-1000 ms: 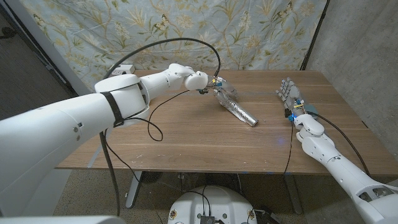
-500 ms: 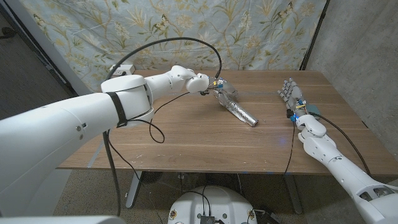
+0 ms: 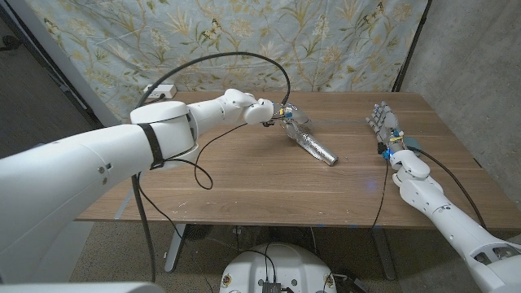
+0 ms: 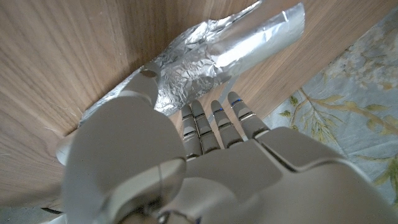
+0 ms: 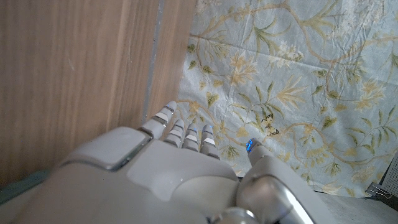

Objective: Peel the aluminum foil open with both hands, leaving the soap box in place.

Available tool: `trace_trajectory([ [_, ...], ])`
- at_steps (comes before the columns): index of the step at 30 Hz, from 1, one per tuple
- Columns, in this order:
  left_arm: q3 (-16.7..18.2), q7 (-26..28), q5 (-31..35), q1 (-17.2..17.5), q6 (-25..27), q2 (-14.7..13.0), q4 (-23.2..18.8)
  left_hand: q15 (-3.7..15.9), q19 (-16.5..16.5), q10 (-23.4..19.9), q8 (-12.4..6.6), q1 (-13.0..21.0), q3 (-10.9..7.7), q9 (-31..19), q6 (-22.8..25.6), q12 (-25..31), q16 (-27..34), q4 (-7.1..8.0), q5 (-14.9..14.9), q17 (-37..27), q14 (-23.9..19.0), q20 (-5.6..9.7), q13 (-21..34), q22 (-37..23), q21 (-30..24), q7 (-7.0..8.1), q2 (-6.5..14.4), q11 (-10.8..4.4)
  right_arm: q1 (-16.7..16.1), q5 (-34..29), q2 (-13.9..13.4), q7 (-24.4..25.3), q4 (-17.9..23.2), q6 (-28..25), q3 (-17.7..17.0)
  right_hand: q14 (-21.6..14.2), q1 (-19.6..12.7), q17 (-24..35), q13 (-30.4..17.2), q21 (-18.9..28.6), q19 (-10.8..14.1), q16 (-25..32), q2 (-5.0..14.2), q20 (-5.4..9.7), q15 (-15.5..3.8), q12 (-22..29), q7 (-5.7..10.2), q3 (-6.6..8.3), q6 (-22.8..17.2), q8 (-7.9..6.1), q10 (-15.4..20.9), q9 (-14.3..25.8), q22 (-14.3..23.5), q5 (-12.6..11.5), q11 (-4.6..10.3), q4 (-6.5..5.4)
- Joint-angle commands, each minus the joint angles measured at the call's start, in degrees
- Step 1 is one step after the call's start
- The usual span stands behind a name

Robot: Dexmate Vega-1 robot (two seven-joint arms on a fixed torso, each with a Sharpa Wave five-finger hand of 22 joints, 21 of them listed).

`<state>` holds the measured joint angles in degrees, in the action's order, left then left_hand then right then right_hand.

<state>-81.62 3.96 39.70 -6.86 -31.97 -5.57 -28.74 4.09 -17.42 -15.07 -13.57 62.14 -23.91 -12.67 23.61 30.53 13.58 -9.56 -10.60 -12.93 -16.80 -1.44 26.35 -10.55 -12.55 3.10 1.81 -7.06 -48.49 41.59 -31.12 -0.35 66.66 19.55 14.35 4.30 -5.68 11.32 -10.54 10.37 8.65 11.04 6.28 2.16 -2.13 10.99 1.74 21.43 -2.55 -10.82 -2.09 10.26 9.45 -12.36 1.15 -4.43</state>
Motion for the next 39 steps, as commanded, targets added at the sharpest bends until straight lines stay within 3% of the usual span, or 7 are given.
trace_trajectory([
  [1, -1.4, 3.7, 0.9, 0.3, 0.3, 2.1, 4.1, 0.08, -0.6, -0.9, -0.35, 0.9, 0.32, -0.3, 0.5, 0.6, 0.3, 0.06, -0.3, -0.4, -0.7, -0.09, 0.3, -0.1, -0.5, -0.06, 0.0, -0.02, 0.6, -0.5, -0.1, 0.0, 0.2, -0.2, 0.1, 0.5, -0.5, 0.3, -0.2, 0.3, -0.1, 0.4, 0.27, 4.15, -0.95, 0.0, 0.05, 0.6, 0.2, -0.04, -0.5, 0.3, 0.1, -0.1, 0.08, 0.05],
  [11, -3.6, 5.7, -0.3, 0.7, 3.1, 4.2, 7.1, 0.49, -1.5, -2.1, -0.88, 1.7, 0.86, -0.6, 2.1, 1.8, 0.8, 0.02, -0.5, -0.8, -1.9, 0.06, 0.9, -0.2, -0.8, 0.3, 0.1, -0.28, 1.6, -0.8, -0.4, -0.5, -0.4, -0.3, 0.3, 0.5, -0.5, 0.3, -0.3, 0.3, -0.1, 0.4, 0.27, 4.16, -0.96, 0.0, 0.08, 0.65, 0.2, -0.04, -0.5, 0.3, 0.1, 0.0, 0.06, 0.07],
  [29, -6.4, 7.2, -3.1, 1.9, 9.0, 5.7, 8.0, 2.06, -3.7, -6.7, -3.28, 3.2, 2.05, -1.4, 7.9, 4.7, 2.8, 0.18, -0.8, -2.0, -6.0, 0.14, 1.9, -0.3, -1.4, 1.57, 0.5, -1.19, 2.2, -0.3, -0.1, -1.8, -1.6, -0.1, 0.3, 0.5, -0.5, 0.3, -0.3, 0.3, -0.1, 0.4, 0.27, 4.17, -0.97, 0.1, 0.1, 0.74, 0.2, -0.05, -0.4, 0.3, 0.1, 0.0, 0.08, 0.14],
  [38, -7.3, 7.9, -3.8, 1.8, 9.4, 6.2, 8.0, 3.48, -5.9, -13.0, -5.66, 4.3, 2.73, -1.7, 13.5, 7.8, 4.5, 0.13, -1.1, -2.8, -10.2, -0.11, 2.8, -0.4, -2.2, 1.59, 0.7, -2.29, 1.2, 0.1, -0.5, -1.5, -0.8, -0.2, -0.1, 0.5, -0.5, 0.3, -0.3, 0.3, -0.1, 0.4, 0.28, 4.15, -0.93, 0.1, 0.07, 0.78, 0.2, -0.06, -0.4, 0.3, 0.1, 0.0, 0.12, 0.15],
  [39, -7.3, 8.1, -3.9, 1.8, 9.2, 6.2, 8.0, 3.81, -6.4, -14.2, -6.33, 4.4, 2.88, -1.7, 15.2, 8.3, 4.9, 0.19, -1.2, -3.0, -11.0, -0.06, 3.0, -0.4, -2.4, 2.11, 0.8, -2.59, 1.1, 0.0, -0.5, -1.4, -0.7, -0.3, -0.1, 0.5, -0.5, 0.3, -0.3, 0.3, -0.1, 0.4, 0.28, 4.15, -0.95, 0.1, 0.08, 0.79, 0.2, -0.06, -0.4, 0.3, 0.1, 0.0, 0.08, 0.15],
])
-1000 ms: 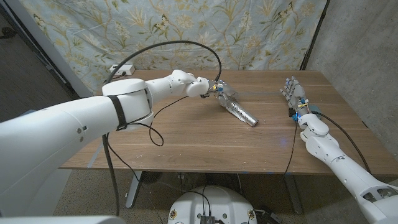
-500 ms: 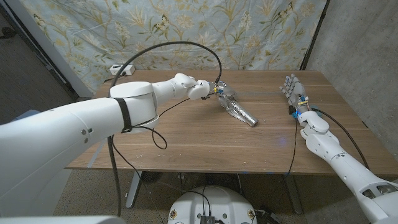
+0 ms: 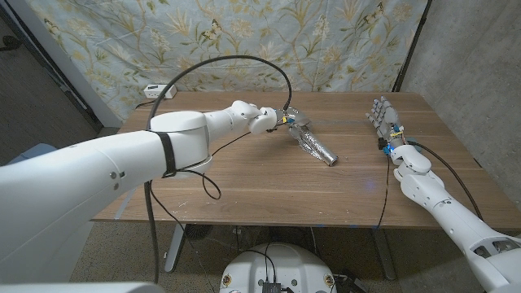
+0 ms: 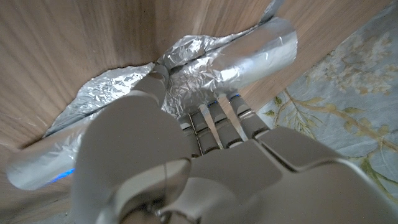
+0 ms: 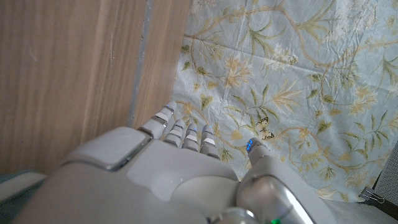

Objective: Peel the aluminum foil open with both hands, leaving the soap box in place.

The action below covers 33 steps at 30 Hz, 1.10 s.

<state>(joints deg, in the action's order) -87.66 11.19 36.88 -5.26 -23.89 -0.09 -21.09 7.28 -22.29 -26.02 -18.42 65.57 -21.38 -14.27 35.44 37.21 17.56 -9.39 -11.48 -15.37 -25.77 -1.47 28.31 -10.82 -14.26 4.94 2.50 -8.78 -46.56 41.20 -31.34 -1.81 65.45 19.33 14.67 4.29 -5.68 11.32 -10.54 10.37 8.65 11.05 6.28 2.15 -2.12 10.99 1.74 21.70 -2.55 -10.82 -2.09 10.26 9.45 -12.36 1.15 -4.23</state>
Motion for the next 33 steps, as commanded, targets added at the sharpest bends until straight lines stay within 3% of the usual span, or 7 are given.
trace_trajectory([
  [1, -1.3, 1.0, -1.1, 0.1, 0.9, 0.6, 0.3, 0.85, -1.6, -4.1, -1.73, 1.2, 0.45, -0.1, 4.0, 2.1, 1.2, 0.01, -0.4, -0.7, -2.6, 0.03, 1.2, -0.2, -0.7, 0.3, 0.1, -1.31, -0.9, 0.4, -0.4, 0.1, 0.6, 0.0, -0.4, 0.5, -0.5, 0.3, -0.2, 0.3, -0.1, 0.4, 0.28, 4.15, -0.97, 0.1, 0.08, 0.53, 0.2, -0.06, -0.4, 0.3, 0.1, 0.0, 0.09, -0.05],
  [4, -1.1, 1.2, -1.5, 0.0, -0.1, 0.4, 0.2, 1.31, -2.4, -6.3, -2.78, 1.5, 0.64, -0.1, 6.4, 3.1, 1.7, 0.04, -0.5, -0.9, -4.1, 0.1, 1.7, -0.2, -1.0, -0.39, 0.2, -1.49, -1.2, 0.3, -0.6, 0.5, 1.2, -0.1, -0.5, 0.5, -0.5, 0.3, -0.3, 0.3, -0.1, 0.4, 0.29, 4.16, -1.02, 0.1, 0.08, 0.55, 0.2, -0.06, -0.4, 0.3, 0.1, 0.0, 0.1, -0.04],
  [15, 0.4, 1.9, -2.6, -0.7, -3.4, -1.2, -0.2, 3.01, -4.5, -11.6, -5.98, 2.4, 1.13, -1.0, 11.8, 6.0, 3.0, 0.12, -0.8, -1.5, -8.0, 0.79, 3.6, -0.3, -1.9, 0.32, 0.5, -2.58, -1.7, -0.6, -1.2, 1.8, 3.8, -0.9, -0.2, 0.5, -0.6, 0.3, -0.3, 0.4, -0.1, 0.4, 0.32, 4.2, -0.97, 0.0, 0.11, 0.64, 0.3, -0.04, -0.5, 0.3, 0.1, 0.0, 0.13, 0.02],
  [27, 2.7, 0.7, -2.9, -1.5, -8.7, -4.2, -2.0, 3.26, -4.9, -12.1, -6.98, 2.4, 1.56, -1.7, 12.4, 6.8, 3.1, 0.34, -0.8, -1.9, -8.5, 0.94, 4.7, -0.3, -2.1, 0.42, 0.6, -3.01, -1.5, -2.0, -1.2, 2.7, 5.7, -1.8, 0.9, 0.6, -0.6, 0.3, -0.2, 0.4, -0.1, 0.4, 0.33, 4.23, -0.98, 0.1, 0.1, 0.71, 0.3, -0.05, -0.5, 0.3, 0.1, 0.0, 0.11, 0.06],
  [33, 4.9, -0.8, -2.8, -1.5, -9.8, -6.7, -5.4, 3.14, -4.8, -12.1, -7.24, 2.4, 1.74, -1.9, 12.2, 6.9, 3.1, 0.42, -0.9, -2.1, -8.4, 0.92, 5.2, -0.3, -2.0, 0.36, 0.8, -2.92, -0.8, -2.6, -1.0, 2.6, 5.9, -2.0, 1.5, 0.5, -0.6, 0.3, -0.2, 0.4, -0.1, 0.4, 0.34, 4.23, -0.96, 0.0, 0.09, 0.75, 0.3, -0.05, -0.5, 0.3, 0.1, 0.1, 0.1, 0.07],
])
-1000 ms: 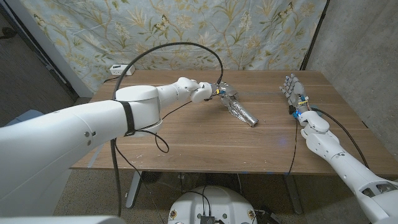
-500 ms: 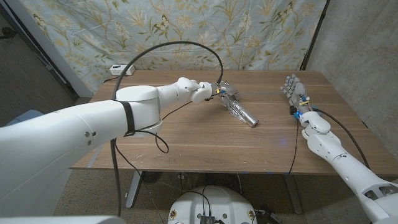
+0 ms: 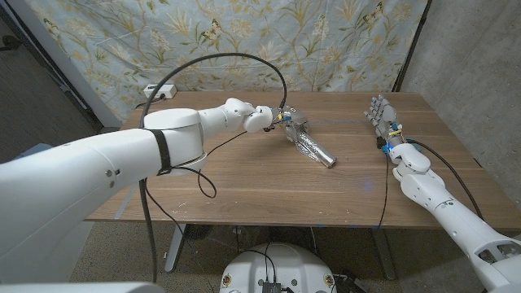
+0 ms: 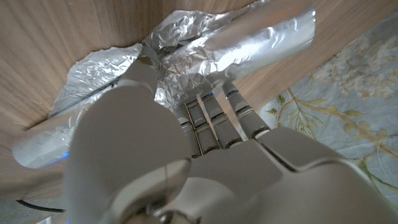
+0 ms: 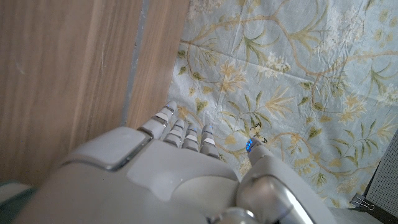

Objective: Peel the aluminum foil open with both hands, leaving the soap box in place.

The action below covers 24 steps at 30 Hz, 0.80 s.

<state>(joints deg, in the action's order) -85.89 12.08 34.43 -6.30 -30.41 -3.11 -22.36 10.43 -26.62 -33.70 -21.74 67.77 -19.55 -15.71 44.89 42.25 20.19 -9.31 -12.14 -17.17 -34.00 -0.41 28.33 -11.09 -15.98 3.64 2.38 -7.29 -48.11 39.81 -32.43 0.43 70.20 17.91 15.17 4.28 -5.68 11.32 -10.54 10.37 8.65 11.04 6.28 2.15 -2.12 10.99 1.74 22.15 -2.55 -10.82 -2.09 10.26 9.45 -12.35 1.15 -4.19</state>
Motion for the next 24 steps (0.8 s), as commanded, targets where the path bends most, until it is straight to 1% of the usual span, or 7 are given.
trace_trajectory([
  [1, 3.6, -2.1, -0.3, -0.3, -3.2, -4.2, -5.0, 0.0, -0.4, -4.4, -3.99, 0.2, -0.05, -0.6, 2.8, 2.0, 0.5, 0.33, -0.2, -0.3, -0.2, -0.15, 5.2, -0.1, -0.3, 1.66, 0.9, -4.44, 0.8, -1.3, 0.1, 0.4, 1.2, -0.6, 1.1, 0.5, -0.6, 0.3, -0.2, 0.4, -0.1, 0.4, 0.34, 4.22, -0.99, 0.0, 0.1, 0.3, 0.3, -0.05, -0.5, 0.3, 0.1, 0.1, 0.09, 0.04],
  [5, 5.6, -4.2, -0.3, 0.4, -2.1, -6.3, -8.7, -0.04, -0.3, -4.4, -4.29, 0.2, 0.06, -0.8, 2.8, 2.1, 0.4, 0.4, -0.2, -0.4, -0.3, -0.16, 5.6, -0.1, -0.3, 1.71, 0.9, -4.05, 0.9, -1.5, 0.1, 0.3, 1.4, -0.8, 1.3, 0.5, -0.6, 0.3, -0.2, 0.4, -0.1, 0.4, 0.34, 4.24, -0.99, 0.0, 0.08, 0.33, 0.3, -0.06, -0.5, 0.3, 0.1, 0.1, 0.13, 0.06],
  [9, 7.9, -6.4, -0.6, 1.5, -1.1, -8.3, -12.6, -0.04, -0.2, -4.4, -4.52, 0.1, 0.15, -1.0, 2.8, 2.2, 0.4, 0.45, -0.3, -0.4, -0.4, -0.13, 6.0, -0.1, -0.3, 1.43, 1.0, -4.32, 0.6, -1.7, -0.3, 0.6, 2.4, -1.2, 1.4, 0.5, -0.6, 0.3, -0.2, 0.4, -0.1, 0.4, 0.34, 4.24, -0.93, 0.0, 0.06, 0.36, 0.2, -0.07, -0.5, 0.3, 0.1, 0.1, 0.1, 0.08],
  [10, 8.4, -7.0, -0.7, 1.8, -0.8, -8.9, -13.8, -0.03, -0.3, -4.5, -4.57, 0.1, 0.17, -1.0, 2.8, 2.3, 0.3, 0.44, -0.3, -0.4, -0.4, -0.11, 6.1, -0.1, -0.3, 1.7, 0.9, -4.33, 0.5, -1.8, -0.4, 0.7, 2.7, -1.3, 1.4, 0.5, -0.6, 0.3, -0.2, 0.4, -0.1, 0.4, 0.34, 4.24, -0.94, 0.0, 0.08, 0.37, 0.2, -0.08, -0.5, 0.3, 0.1, 0.1, 0.12, 0.08],
  [13, 10.9, -10.2, -2.1, 3.3, 0.6, -11.1, -18.2, -0.01, -0.2, -4.3, -4.69, 0.0, 0.21, -1.0, 2.8, 2.4, 0.2, 0.49, -0.3, -0.4, -0.6, -0.09, 6.4, -0.1, -0.3, 1.6, 0.9, -4.3, 0.2, -2.0, -0.7, 1.0, 3.4, -1.6, 1.4, 0.6, -0.6, 0.3, -0.2, 0.4, -0.1, 0.4, 0.34, 4.23, -0.95, 0.0, 0.1, 0.38, 0.3, -0.06, -0.5, 0.3, 0.1, 0.1, 0.11, 0.09],
  [15, 12.1, -11.3, -2.1, 3.9, 1.3, -12.0, -20.0, 0.01, -0.2, -4.3, -4.83, 0.0, 0.26, -1.0, 2.9, 2.4, 0.2, 0.52, -0.3, -0.5, -0.6, -0.11, 6.5, -0.1, -0.3, 1.4, 1.0, -4.2, 0.1, -2.1, -0.8, 1.0, 3.7, -1.7, 1.5, 0.5, -0.6, 0.3, -0.2, 0.4, -0.1, 0.4, 0.35, 4.26, -0.95, 0.0, 0.11, 0.4, 0.3, -0.06, -0.5, 0.3, 0.1, 0.1, 0.08, 0.09],
  [24, 16.3, -14.9, -2.0, 6.5, 3.6, -14.6, -25.6, -0.18, -0.1, -4.4, -5.14, 0.1, 0.38, -1.2, 2.7, 2.7, 0.1, 0.52, -0.3, -0.7, -0.5, -0.26, 7.2, -0.1, -0.2, 1.31, 1.2, -4.31, -0.1, -2.5, -1.0, 1.3, 4.6, -2.1, 1.7, 0.5, -0.6, 0.3, -0.2, 0.4, -0.1, 0.4, 0.35, 4.24, -0.94, 0.0, 0.12, 0.44, 0.2, -0.07, -0.6, 0.3, 0.1, 0.1, 0.1, 0.11],
])
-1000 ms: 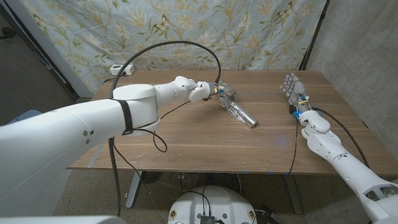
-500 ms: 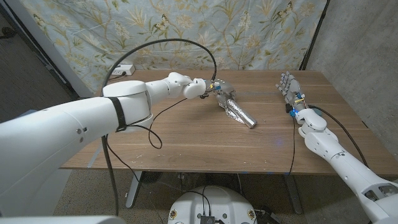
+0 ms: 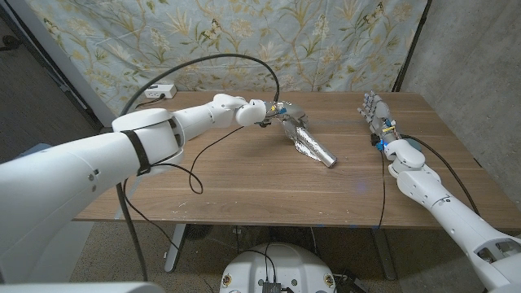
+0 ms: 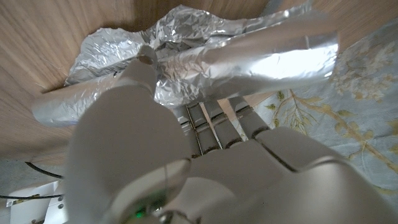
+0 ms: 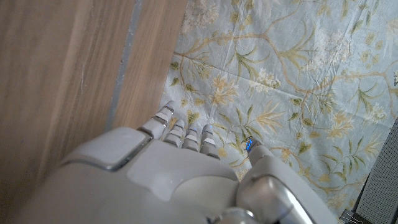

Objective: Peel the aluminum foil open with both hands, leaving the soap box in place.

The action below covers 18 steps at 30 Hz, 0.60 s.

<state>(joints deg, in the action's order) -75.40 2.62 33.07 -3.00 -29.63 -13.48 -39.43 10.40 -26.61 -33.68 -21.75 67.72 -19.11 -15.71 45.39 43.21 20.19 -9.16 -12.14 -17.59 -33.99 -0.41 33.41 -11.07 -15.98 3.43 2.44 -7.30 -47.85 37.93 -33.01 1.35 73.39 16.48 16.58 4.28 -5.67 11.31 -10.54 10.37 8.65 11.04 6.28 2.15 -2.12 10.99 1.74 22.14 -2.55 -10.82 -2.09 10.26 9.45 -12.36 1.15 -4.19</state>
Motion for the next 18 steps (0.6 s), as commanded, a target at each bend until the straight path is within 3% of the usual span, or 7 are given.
trace_trajectory([
  [1, 6.2, -5.8, -0.7, 3.5, 3.0, -4.4, -9.1, -0.14, 0.0, -4.3, -5.2, 0.2, -0.07, -1.2, 2.3, 1.7, 0.1, 0.33, -0.3, -0.3, -0.6, -0.26, 2.2, -0.1, -0.2, 1.54, 1.1, -4.26, -0.5, -0.6, -0.4, 0.5, 1.7, -0.7, 0.4, 0.5, -0.6, 0.3, -0.2, 0.4, -0.1, 0.4, 0.35, 4.23, -0.92, 0.0, 0.11, 0.46, 0.2, -0.07, -0.6, 0.3, 0.1, 0.1, 0.1, 0.11],
  [18, 12.2, -8.7, -1.8, 7.6, 5.4, -7.7, -16.0, -0.22, 0.0, -4.8, -6.2, 0.4, 0.19, -1.5, 2.7, 2.4, 0.1, 0.3, -0.5, -0.8, -1.1, -0.35, 3.5, -0.1, -0.3, 1.47, 1.5, -4.09, -0.6, -1.4, -1.0, 1.1, 3.6, -2.3, 0.9, 0.5, -0.6, 0.3, -0.2, 0.4, -0.1, 0.4, 0.4, 4.21, -1.01, 0.1, 0.03, 0.59, 0.2, -0.08, -0.5, 0.3, 0.1, 0.1, 0.09, 0.19],
])
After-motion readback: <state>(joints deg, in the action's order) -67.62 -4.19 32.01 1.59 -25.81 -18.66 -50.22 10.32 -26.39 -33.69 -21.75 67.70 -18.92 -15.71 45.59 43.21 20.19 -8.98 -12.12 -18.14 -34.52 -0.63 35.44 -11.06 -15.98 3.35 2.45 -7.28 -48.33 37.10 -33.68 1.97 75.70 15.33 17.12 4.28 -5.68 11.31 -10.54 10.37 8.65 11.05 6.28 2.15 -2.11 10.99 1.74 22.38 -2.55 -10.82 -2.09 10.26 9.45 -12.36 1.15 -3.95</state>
